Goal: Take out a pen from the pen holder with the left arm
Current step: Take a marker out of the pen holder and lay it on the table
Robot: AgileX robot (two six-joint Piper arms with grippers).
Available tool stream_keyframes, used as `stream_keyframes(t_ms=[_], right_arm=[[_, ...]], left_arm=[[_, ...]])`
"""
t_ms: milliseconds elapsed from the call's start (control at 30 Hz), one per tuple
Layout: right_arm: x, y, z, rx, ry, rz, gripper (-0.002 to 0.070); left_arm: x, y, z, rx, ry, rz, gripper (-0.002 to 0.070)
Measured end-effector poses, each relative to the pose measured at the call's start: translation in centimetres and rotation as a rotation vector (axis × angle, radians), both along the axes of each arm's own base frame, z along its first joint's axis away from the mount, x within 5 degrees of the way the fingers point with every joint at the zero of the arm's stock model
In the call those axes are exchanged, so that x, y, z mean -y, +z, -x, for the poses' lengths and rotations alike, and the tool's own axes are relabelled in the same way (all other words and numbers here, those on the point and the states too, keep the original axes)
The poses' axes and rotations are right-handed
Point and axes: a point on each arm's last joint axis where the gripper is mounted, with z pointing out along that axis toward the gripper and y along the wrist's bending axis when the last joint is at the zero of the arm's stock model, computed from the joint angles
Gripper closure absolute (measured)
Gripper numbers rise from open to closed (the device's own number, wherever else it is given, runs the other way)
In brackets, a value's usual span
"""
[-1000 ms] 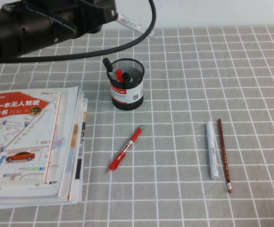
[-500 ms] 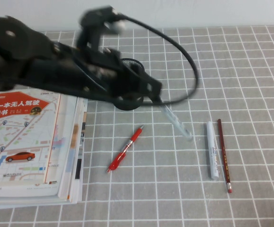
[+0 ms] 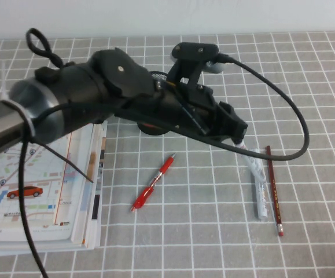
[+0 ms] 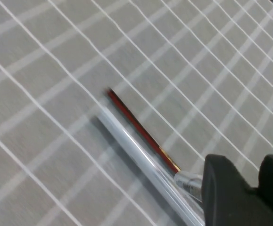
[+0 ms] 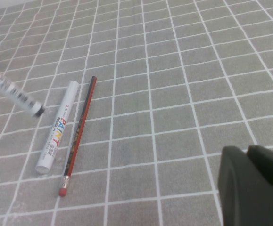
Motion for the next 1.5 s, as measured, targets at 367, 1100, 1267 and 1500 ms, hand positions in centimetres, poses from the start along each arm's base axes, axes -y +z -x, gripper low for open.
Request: stream_keyframes(t_ms=[367, 1100, 1267, 1500], right_arm=[[0.0, 0.0, 0.0, 0.000, 0.000, 0.000, 0.0689], [0.0, 0.0, 0.0, 0.000, 0.000, 0.000, 0.0689], [0.0, 0.0, 0.0, 0.000, 0.000, 0.000, 0.0689], [0.0, 0.0, 0.0, 0.000, 0.000, 0.000, 0.0689]], left_arm=[[3.5, 0.4, 0.1, 0.370, 0.096, -0.015, 0.0558], [3.5, -4.8, 1.5, 0.482, 0.318, -0.036, 0.0558], [3.6, -5.5, 1.5, 0.437, 0.319, -0.053, 0.0558], [3.6, -5.7, 1.6, 0.413, 0.309, -0.056, 0.0558]])
